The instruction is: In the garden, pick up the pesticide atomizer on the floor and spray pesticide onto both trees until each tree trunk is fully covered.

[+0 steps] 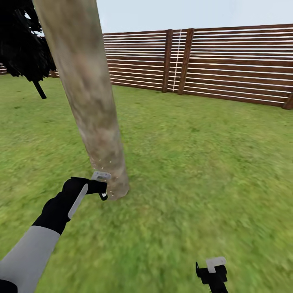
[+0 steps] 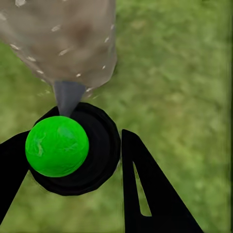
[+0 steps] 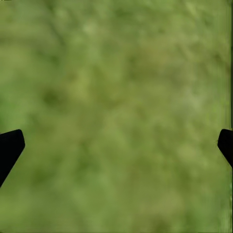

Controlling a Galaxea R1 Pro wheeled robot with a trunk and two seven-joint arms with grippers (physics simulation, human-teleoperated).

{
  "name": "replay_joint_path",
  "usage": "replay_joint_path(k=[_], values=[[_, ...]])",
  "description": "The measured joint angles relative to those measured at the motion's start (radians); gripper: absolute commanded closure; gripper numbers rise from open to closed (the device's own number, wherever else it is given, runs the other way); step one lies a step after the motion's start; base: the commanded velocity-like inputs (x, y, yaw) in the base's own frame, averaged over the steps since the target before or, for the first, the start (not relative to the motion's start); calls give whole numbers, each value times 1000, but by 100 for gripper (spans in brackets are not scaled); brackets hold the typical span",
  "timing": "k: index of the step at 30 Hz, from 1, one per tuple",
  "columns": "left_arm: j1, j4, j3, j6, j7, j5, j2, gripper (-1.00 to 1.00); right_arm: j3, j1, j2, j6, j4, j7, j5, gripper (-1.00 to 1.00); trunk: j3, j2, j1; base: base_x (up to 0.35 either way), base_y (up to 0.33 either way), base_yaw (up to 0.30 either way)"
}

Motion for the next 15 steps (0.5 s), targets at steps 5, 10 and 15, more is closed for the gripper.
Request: replay_joint_path(k=[5, 10, 15], values=[[0, 0, 3, 0, 0, -1, 1, 100, 0, 0, 0, 0, 0, 1, 1, -100, 0, 0, 0, 59, -274, 254], [1, 0, 4, 0, 1, -1, 9, 100, 0, 0, 0, 0, 0, 2, 2, -100, 0, 0, 0, 3, -274, 275], [2, 1, 4, 0, 1, 0, 6, 100, 0, 0, 0, 0, 0, 4, 2, -100, 0, 0, 0, 0, -274, 189]])
